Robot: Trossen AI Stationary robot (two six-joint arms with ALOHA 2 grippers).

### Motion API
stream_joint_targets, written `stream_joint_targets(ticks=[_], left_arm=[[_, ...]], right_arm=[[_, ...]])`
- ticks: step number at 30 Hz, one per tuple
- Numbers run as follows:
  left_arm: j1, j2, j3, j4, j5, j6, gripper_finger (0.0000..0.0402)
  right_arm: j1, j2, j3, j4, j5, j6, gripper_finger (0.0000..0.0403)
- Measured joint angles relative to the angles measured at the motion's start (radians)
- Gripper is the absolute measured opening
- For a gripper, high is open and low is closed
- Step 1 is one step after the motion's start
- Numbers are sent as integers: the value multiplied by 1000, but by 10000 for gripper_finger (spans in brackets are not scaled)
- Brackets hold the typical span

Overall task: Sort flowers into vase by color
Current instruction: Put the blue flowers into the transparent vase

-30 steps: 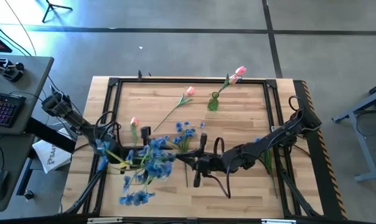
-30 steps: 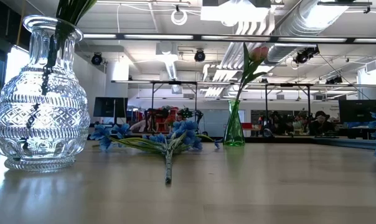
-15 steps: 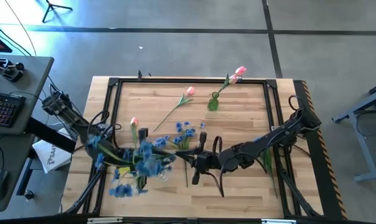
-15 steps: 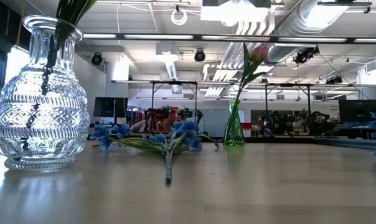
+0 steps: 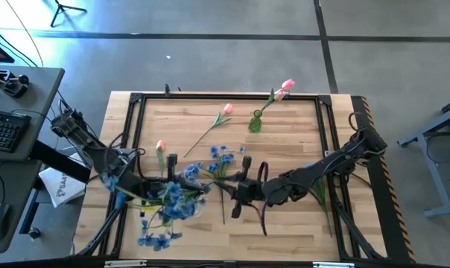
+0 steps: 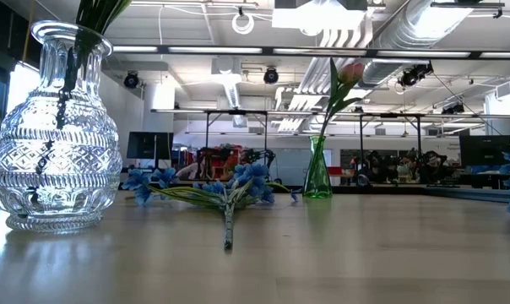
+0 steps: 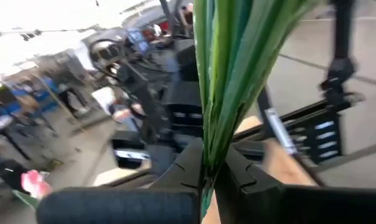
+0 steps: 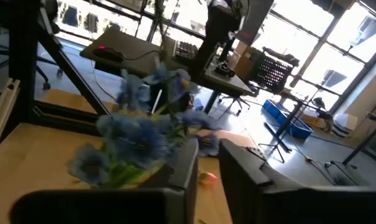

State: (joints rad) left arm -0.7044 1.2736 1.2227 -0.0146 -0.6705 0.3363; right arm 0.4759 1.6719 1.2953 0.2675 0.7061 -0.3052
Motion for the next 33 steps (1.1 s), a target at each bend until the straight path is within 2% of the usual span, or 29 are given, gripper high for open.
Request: stream_joint_targets(ticks=[5,8,12,16,21,25,29,33], left_arm=[[-74,42,179,-226,1,-137,3],[-146,83,300,-377,3,-254,2],[-254,130,415,-573,1,-478,1],[-367,175,418,-763,-59,-700,1],[-450,207,299,-972,-259,-1110,1],[-466,166,123,-969,-377,-1328,1],[-468,92,-31,-856,-508,-1377,0],[-451,14,-156,-636,-576,-1280,0]], right_arm=[[10,-68,0,-171,-4,101,137],[11,-75,0,-242,-4,167,167],[16,-67,0,-317,-2,237,183],[33,-63,0,-393,4,301,183],[79,-62,0,-432,86,308,172],[110,-62,0,-499,143,323,160],[118,-62,-5,-616,178,446,149],[118,-62,-81,-622,253,525,142]])
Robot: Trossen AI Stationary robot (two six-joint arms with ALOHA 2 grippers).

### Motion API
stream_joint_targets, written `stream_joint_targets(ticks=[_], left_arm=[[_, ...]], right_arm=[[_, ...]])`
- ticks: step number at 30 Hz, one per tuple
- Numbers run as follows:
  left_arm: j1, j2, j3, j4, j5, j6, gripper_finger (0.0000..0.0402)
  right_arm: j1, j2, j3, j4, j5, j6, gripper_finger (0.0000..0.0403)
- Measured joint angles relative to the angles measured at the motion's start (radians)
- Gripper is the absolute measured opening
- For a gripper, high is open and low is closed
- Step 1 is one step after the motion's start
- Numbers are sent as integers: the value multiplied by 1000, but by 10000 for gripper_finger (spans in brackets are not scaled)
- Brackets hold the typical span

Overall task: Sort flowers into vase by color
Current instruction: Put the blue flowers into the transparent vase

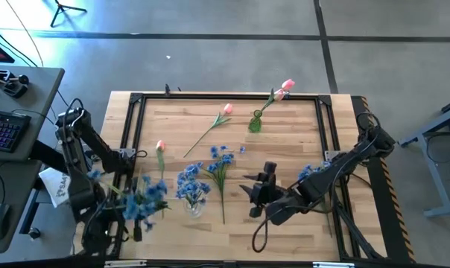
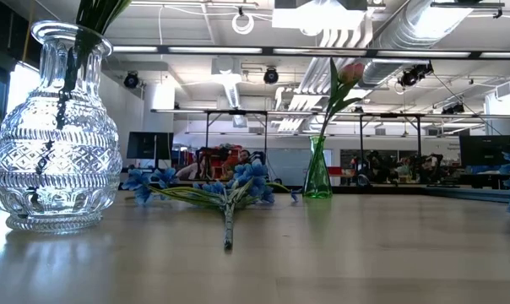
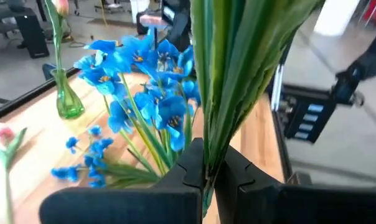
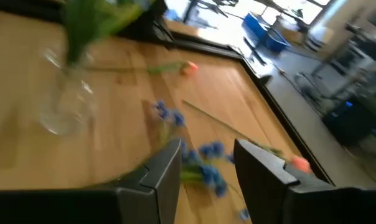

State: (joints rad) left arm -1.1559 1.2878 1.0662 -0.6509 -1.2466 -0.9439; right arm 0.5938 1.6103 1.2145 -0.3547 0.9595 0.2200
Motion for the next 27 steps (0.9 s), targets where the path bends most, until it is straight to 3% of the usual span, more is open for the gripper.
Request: stream_joint_targets(ticks=[3,10,13,20,27], left_arm=[[46,-38,-86,207,22,122,0],[239,-49,-202,568,275,452,0],[283,-49,-217,569,343,466,0],[297,-49,-229,548,394,451,5],[297,-49,-229,458,460,377,57]], right_arm=[[0,0,-65,24,24,62,140],[5,0,-134,101,30,115,140],[5,0,-134,107,29,113,140],[5,0,-134,127,26,86,140],[12,0,-134,133,1,84,140]])
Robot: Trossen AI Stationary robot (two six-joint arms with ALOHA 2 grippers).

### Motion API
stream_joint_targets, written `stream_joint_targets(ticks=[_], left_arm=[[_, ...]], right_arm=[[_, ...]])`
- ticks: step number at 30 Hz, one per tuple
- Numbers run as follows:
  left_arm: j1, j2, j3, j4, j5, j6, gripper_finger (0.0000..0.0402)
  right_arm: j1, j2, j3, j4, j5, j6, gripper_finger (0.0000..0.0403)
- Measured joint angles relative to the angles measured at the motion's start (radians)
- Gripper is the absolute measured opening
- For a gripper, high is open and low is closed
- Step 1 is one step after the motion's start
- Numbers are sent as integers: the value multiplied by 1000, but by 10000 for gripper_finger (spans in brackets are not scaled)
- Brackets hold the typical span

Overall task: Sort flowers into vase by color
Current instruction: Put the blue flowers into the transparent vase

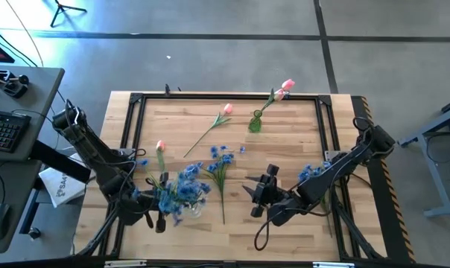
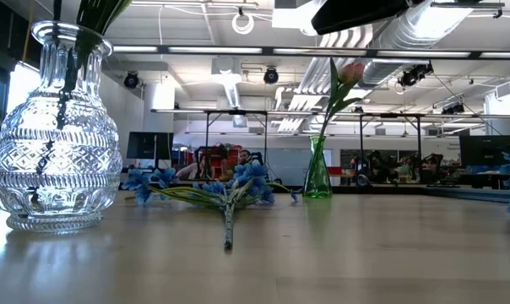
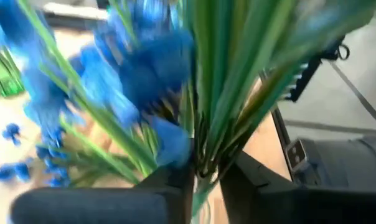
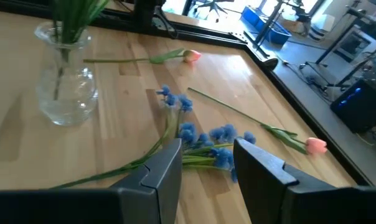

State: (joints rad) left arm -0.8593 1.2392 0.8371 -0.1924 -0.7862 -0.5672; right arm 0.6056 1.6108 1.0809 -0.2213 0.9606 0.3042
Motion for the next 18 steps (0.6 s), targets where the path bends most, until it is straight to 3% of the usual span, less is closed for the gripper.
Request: stream_joint_targets(ticks=[6,10,14,18], left_arm=[[2,-52,0,-110,119,-84,123],[28,-119,0,-208,309,-126,152],[74,-188,0,-326,516,-282,160],[104,-229,0,-502,631,-428,155]], right_arm=[[-1,0,0,11,-7,-17,140],[-1,0,0,11,-7,-17,140],[-1,0,0,17,-7,-17,140],[-1,0,0,17,-7,-17,140]])
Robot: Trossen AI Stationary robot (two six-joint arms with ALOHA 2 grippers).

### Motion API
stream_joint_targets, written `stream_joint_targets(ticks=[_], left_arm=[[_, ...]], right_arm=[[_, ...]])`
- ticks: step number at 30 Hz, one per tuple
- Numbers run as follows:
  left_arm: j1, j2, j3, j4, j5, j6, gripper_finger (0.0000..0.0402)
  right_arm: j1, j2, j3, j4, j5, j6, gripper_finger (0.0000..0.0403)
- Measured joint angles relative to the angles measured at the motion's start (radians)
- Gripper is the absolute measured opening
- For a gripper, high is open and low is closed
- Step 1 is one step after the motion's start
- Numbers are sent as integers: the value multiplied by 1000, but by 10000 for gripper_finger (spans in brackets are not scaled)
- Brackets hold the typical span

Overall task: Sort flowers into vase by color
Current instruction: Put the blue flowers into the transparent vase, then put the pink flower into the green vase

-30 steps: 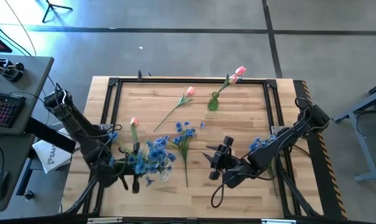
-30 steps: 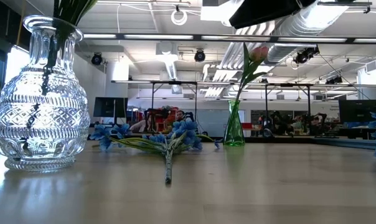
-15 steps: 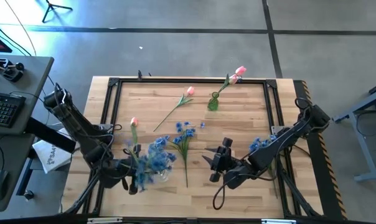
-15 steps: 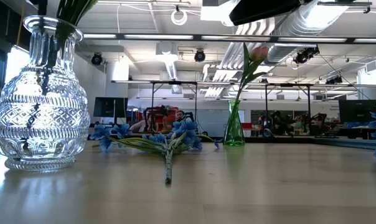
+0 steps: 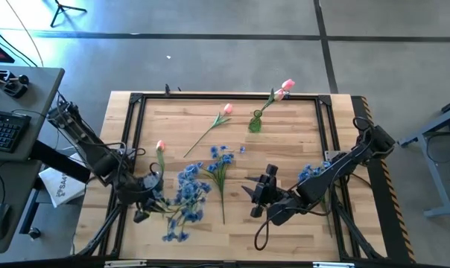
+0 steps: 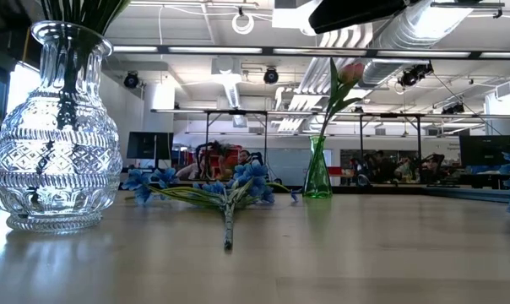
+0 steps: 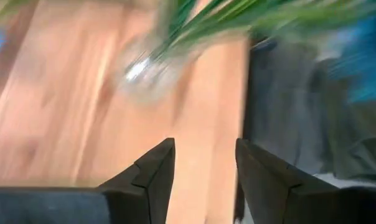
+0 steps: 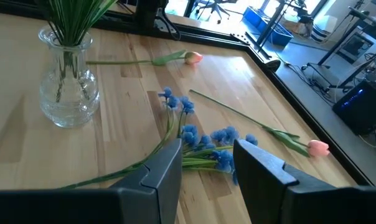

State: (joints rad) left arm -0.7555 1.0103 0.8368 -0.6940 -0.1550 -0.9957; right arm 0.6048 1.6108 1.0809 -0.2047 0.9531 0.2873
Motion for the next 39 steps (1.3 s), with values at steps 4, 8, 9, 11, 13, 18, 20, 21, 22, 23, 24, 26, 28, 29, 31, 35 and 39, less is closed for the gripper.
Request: stream_joint_targets(ticks=[4,8,9,11,13,18,20,21,22,23,24,26,28,29,31,35,39], left_arm=[[25,-7,0,-206,-7,-98,143],[58,13,0,-299,-218,-123,134],[69,19,0,-295,-285,-125,132],[96,34,0,-292,-383,-126,132],[140,54,0,-295,-410,-122,132],[273,99,-27,-294,-415,-72,143],[331,108,-59,-295,-412,-68,150],[359,109,-79,-295,-410,-67,153],[388,109,-99,-295,-408,-64,156],[414,109,-121,-288,-408,-56,160],[439,106,-144,-263,-409,-42,164],[487,102,-188,-187,-412,5,172],[533,102,-227,-72,-420,81,181],[556,103,-242,-13,-425,123,185],[608,103,-269,113,-431,215,193],[738,107,-313,352,-403,417,198],[864,157,-347,551,-325,586,196]], right_arm=[[0,0,0,-1,-16,0,140],[-3,0,0,-63,-123,25,140],[-8,0,0,-93,-198,44,140],[-18,0,-2,-149,-366,87,140],[-25,-1,-37,-139,-453,119,140],[-33,-1,-165,-113,-487,258,140],[-34,-1,-208,-117,-490,343,140],[-34,-1,-224,-120,-492,379,140],[-33,-1,-238,-120,-495,408,140],[-33,-1,-247,-119,-502,432,140],[-33,-1,-252,-123,-507,449,140],[-33,-1,-254,-126,-511,462,140],[-33,-2,-252,-120,-511,460,140],[-34,-2,-249,-120,-508,452,140],[-36,-2,-242,-112,-492,432,140],[-45,-2,-224,-106,-472,400,140],[-53,-2,-224,-74,-441,363,140]])
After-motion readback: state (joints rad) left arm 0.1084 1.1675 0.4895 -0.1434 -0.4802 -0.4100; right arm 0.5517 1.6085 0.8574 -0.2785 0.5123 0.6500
